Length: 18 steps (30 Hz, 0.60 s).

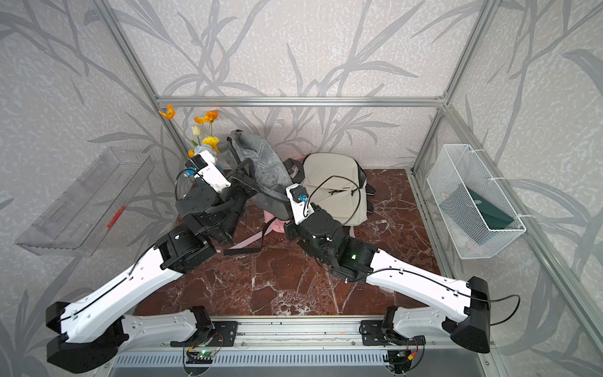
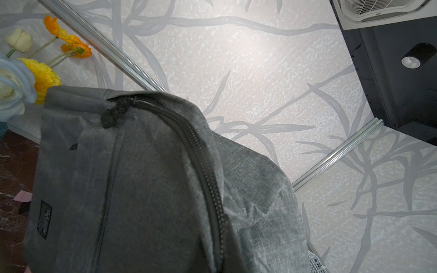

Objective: Zip up the backpack
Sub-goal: Adjust the backpack at the center of the board.

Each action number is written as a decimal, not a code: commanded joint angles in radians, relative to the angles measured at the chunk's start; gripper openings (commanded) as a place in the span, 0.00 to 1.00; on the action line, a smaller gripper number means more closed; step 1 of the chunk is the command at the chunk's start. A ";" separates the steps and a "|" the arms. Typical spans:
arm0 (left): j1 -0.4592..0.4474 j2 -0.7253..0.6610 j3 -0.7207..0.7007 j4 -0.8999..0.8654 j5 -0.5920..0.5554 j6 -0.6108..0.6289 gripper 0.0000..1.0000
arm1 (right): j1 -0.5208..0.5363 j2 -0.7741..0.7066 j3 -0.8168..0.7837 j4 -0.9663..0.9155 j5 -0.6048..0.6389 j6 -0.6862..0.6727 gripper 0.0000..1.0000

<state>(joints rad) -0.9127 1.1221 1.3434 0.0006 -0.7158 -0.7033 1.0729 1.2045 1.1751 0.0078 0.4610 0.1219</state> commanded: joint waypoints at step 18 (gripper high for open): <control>-0.006 -0.138 -0.120 -0.044 -0.125 -0.039 0.00 | -0.194 0.110 0.707 -0.861 -0.336 0.099 0.00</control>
<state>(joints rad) -0.9360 1.0603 1.2610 0.0399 -0.7471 -0.7559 0.9413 1.3506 1.7916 -0.7647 0.0753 0.1734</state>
